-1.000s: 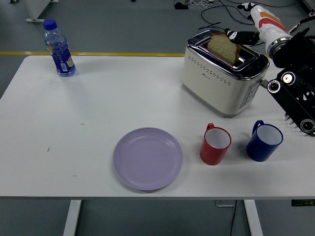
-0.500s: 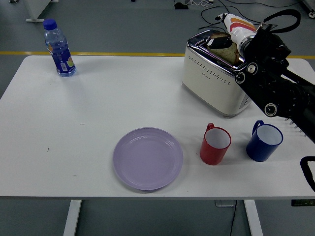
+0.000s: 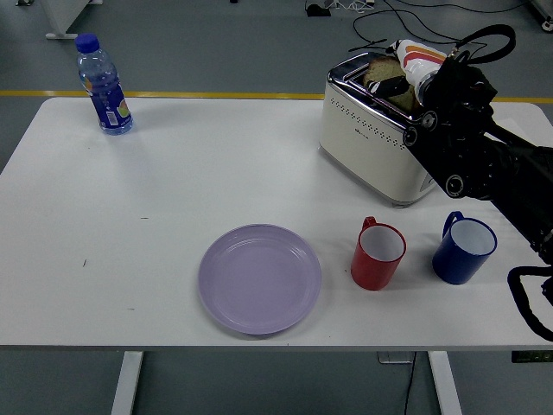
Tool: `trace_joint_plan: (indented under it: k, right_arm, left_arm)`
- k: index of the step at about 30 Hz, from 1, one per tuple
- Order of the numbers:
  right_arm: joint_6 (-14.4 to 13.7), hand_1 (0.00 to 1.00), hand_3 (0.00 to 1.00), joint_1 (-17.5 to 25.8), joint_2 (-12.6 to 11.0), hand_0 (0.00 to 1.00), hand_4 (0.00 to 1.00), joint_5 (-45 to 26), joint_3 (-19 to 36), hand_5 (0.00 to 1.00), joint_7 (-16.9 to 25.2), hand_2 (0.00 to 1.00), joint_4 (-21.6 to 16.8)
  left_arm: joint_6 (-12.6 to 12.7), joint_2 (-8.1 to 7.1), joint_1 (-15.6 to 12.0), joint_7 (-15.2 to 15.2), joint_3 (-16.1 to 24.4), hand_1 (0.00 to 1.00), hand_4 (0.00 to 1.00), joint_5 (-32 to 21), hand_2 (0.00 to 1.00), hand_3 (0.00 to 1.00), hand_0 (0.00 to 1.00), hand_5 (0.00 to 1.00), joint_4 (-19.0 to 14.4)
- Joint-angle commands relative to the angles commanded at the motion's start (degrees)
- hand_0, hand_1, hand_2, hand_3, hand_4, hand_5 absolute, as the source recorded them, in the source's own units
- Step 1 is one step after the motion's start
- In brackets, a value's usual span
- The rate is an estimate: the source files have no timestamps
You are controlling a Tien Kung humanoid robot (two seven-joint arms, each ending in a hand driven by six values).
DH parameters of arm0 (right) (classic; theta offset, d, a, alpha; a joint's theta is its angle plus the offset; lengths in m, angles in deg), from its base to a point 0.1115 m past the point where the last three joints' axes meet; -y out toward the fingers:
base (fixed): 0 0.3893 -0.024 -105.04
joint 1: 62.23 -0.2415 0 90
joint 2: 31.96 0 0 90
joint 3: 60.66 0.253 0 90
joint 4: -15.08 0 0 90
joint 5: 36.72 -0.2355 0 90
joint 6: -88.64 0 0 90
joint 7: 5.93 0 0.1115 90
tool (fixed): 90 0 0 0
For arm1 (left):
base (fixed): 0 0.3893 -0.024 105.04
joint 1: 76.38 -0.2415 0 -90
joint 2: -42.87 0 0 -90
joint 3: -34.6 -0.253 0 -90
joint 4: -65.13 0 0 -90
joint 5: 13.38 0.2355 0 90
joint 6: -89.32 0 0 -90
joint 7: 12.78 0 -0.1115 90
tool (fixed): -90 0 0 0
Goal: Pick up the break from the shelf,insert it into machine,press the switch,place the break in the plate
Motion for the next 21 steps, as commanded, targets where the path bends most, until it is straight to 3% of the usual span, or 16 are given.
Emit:
trace_joint_plan:
  k: [3, 4, 9, 10, 15, 16, 21]
  right_arm:
    - [-0.24, 0.663, 0.775, 0.09, 0.0, 0.688, 0.736, 0.48, -0.19, 0.409, 0.07, 0.665, 0.05]
    - [-0.25, 0.5, 0.661, 0.1, 0.0, 0.447, 0.664, 0.55, -0.25, 0.275, 0.09, 0.518, 0.04]
    - [-0.38, 0.5, 0.661, 0.32, 0.0, 0.447, 0.664, 0.77, -0.9, 0.275, 0.75, 0.518, -0.23]
    - [-0.22, 0.417, 0.586, 0.38, 0.0, 0.342, 0.618, 0.5, -1.08, 0.208, 0.76, 0.457, -0.24]
    - [-0.22, 0.417, 0.586, 0.54, 0.0, 0.342, 0.618, 0.93, -1.36, 0.208, 0.79, 0.457, -0.23]
    - [-0.31, 0.387, 0.55, 0.54, 0.0, 0.301, 0.579, 1.13, -1.37, 0.153, 0.78, 0.447, -0.24]
    - [-2.29, 0.387, 0.55, 0.54, 0.0, 0.301, 0.579, 2.21, -1.63, 0.153, 0.78, 0.447, -0.41]
  left_arm:
    - [0.03, -0.03, 0.02, 0.04, -0.2, 0.59, 0.332, -0.2, 0.589, 0.599, 0.656, 0.94, 0.0]
    - [0.03, -0.04, 0.03, 0.05, -0.27, 0.59, 0.331, -0.26, 0.589, 0.598, 0.656, 0.938, 0.0]
    - [-0.06, -0.03, 0.05, -0.05, 0.14, 0.59, 0.331, 0.31, 0.589, 0.598, 0.656, 0.938, 0.0]
    - [-0.07, -0.03, 0.05, -0.07, 0.18, 0.591, 0.331, 0.36, 0.588, 0.598, 0.657, 0.937, 0.0]
    - [-0.09, 0.02, 0.04, -0.11, 0.51, 0.591, 0.331, 0.64, 0.588, 0.598, 0.657, 0.937, 0.0]
    - [-0.09, 0.02, 0.04, -0.11, 0.55, 0.591, 0.332, 0.68, 0.589, 0.597, 0.657, 0.938, 0.0]
    - [-0.11, 0.02, 0.0, -0.13, 0.8, 0.591, 0.332, 0.91, 0.589, 0.597, 0.657, 0.938, 0.0]
